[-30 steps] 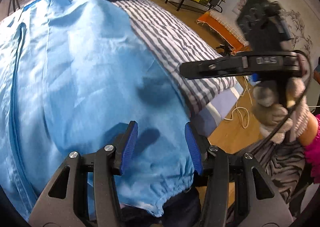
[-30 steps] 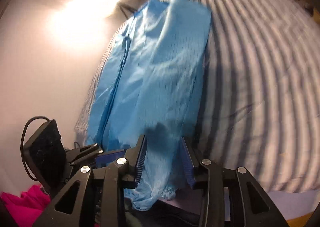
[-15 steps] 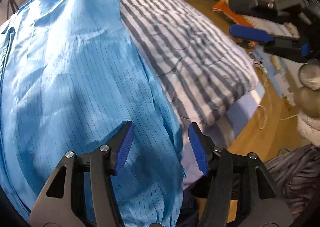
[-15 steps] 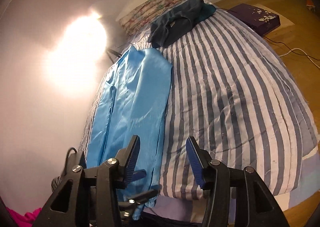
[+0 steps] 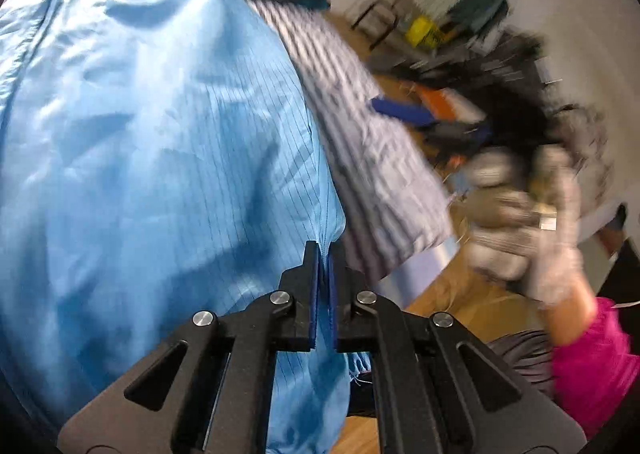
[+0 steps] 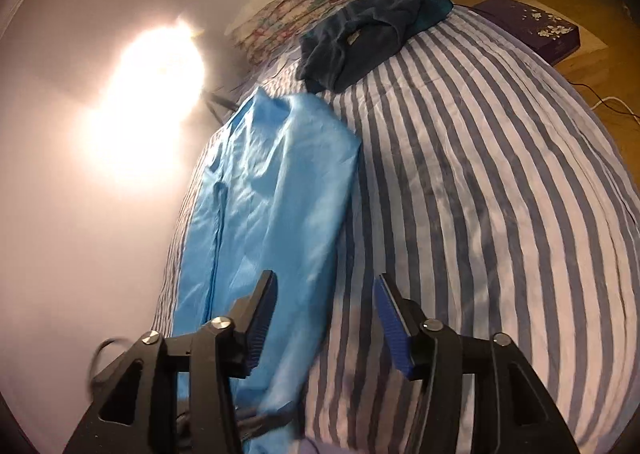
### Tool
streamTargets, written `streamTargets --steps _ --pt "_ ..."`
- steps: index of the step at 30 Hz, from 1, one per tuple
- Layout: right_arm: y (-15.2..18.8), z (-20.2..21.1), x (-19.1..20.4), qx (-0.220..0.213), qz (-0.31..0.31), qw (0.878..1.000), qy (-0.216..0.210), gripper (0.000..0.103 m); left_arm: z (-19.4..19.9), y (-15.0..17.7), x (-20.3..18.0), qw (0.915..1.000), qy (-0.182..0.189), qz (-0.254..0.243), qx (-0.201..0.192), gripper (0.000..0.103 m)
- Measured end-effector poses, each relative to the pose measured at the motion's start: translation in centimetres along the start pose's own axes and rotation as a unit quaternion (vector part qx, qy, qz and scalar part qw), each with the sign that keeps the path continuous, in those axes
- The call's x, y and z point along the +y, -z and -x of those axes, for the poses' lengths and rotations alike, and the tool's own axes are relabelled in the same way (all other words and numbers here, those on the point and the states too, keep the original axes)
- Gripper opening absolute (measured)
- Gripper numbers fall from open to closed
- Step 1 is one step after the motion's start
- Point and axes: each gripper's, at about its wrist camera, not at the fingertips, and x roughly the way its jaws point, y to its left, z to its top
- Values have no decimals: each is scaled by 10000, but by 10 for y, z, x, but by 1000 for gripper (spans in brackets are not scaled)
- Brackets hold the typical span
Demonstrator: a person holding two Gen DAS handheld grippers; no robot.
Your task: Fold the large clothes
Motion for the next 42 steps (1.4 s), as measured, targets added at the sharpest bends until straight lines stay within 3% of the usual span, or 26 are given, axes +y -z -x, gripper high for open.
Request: streamTargets --steps 7,13,14,15,18,20,24,31,35,36,38,42 --pt "-39 -63 -1 42 -774 9962 -401 58 34 -1 16 9988 308 255 -273 1" --pt "-63 -123 15 188 -865 9952 -406 57 42 1 25 9982 418 293 -320 1" --pt "-67 -130 17 186 -853 9955 -357 54 40 -1 25 9981 438 303 -315 1" --pt "-70 -136 19 198 -852 9956 -339 37 41 -1 26 9979 462 328 -312 1" --pt "-79 -148 35 263 -716 9971 -80 3 46 -2 35 9968 520 465 -382 1" --pt "-84 -152 56 264 -345 9987 282 0 54 -1 43 9959 534 579 -456 1" --pt "-85 -152 104 94 624 9913 1158 0 68 5 62 9926 629 881 -547 1" --pt "-79 -139 138 -164 1090 9863 1230 0 75 16 73 9919 609 966 -564 0" --pt "-80 -155 113 118 1057 9781 1789 3 60 21 72 9923 680 980 -344 1" --pt "-80 -155 105 207 1040 9754 1931 19 55 21 65 9938 649 892 -156 1" --pt "-85 -153 86 353 919 9708 2189 33 53 21 56 9956 589 731 0 1" --pt "-99 -114 62 235 620 9786 1946 33 77 12 46 9993 267 258 -32 1"
